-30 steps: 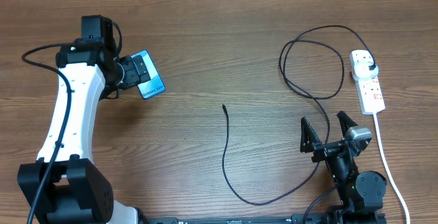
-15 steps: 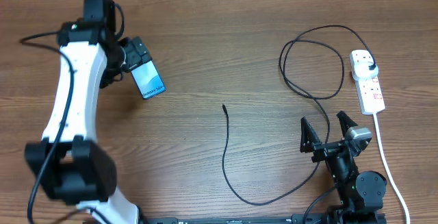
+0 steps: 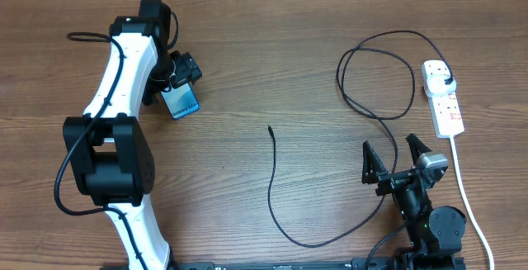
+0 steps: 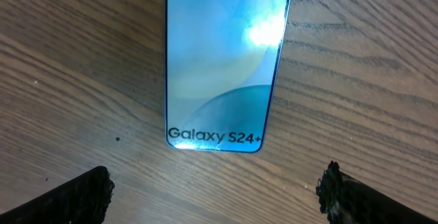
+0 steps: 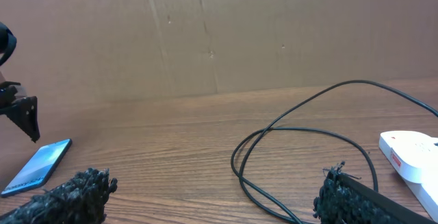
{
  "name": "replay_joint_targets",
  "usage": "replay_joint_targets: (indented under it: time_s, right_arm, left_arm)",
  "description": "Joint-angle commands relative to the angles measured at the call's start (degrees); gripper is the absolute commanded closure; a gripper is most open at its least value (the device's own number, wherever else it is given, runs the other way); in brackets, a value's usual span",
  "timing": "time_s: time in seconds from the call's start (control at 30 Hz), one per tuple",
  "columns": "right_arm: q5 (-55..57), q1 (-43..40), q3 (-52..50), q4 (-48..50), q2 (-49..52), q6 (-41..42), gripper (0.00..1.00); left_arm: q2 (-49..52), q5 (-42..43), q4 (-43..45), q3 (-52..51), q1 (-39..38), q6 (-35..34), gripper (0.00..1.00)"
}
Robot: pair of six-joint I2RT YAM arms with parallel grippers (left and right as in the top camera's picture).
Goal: Plug charger to phone and switch on socket
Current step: 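Move the left gripper over the Galaxy phone and lower onto it, then close the left gripper on the phone's bottom edge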
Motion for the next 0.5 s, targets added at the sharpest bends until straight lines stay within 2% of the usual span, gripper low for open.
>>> replay_joint_targets:
  time_s: [0.0, 0.47]
  right_arm:
    - [0.6, 0.3, -0.6, 0.2, -0.4, -0.4, 0.0]
    - [0.6, 0.3, -0.6, 0.2, -0.4, -0.4, 0.0]
  left_arm:
    - [1.4, -1.3, 0.9, 1.5, 0.1, -1.3, 0.0]
    - [4.3, -1.1, 6.2, 1.2, 0.1, -2.6, 0.0]
